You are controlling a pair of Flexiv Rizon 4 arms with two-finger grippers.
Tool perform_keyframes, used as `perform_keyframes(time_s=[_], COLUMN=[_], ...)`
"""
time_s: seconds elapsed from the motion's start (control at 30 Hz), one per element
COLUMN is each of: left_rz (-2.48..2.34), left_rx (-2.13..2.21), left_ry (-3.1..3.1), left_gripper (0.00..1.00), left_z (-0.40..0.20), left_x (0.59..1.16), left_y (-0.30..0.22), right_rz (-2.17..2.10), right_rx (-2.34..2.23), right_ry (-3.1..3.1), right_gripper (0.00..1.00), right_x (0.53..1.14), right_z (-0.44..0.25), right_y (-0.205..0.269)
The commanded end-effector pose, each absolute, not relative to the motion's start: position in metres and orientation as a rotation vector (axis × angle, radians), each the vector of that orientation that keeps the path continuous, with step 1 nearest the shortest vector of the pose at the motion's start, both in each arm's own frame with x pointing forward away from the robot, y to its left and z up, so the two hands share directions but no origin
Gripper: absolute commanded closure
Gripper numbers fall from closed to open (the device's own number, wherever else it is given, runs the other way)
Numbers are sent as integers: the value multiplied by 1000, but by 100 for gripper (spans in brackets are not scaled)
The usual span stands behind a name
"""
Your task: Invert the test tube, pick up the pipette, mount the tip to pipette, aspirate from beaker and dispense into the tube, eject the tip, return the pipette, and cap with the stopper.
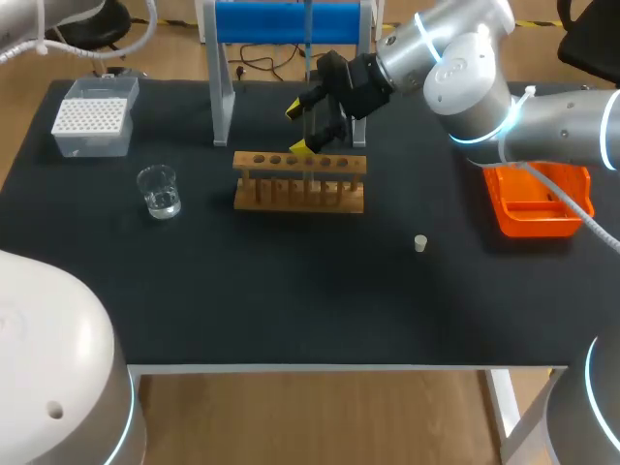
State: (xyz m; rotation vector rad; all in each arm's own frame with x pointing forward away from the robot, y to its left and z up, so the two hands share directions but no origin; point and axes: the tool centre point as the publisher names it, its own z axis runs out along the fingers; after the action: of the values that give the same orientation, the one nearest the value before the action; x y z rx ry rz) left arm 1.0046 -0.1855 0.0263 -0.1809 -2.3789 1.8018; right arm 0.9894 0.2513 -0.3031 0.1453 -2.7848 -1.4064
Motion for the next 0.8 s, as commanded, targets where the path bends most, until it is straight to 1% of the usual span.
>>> perform_keyframes(time_s=[0.03,0.8], left_rz=[1819,1840], left_rx=[-173,-131], left_ry=[-2379,-2326], left_gripper=[100,100], left_z=[22,-2], left_x=[1001,1004], left_y=[-182,-183], right_rz=[-1400,-1400], right_rx=[146,146], right_ry=[-2786,-2786], right_gripper=[0,0], right_x=[989,989], right_z=[-302,-302], right_y=[250,250])
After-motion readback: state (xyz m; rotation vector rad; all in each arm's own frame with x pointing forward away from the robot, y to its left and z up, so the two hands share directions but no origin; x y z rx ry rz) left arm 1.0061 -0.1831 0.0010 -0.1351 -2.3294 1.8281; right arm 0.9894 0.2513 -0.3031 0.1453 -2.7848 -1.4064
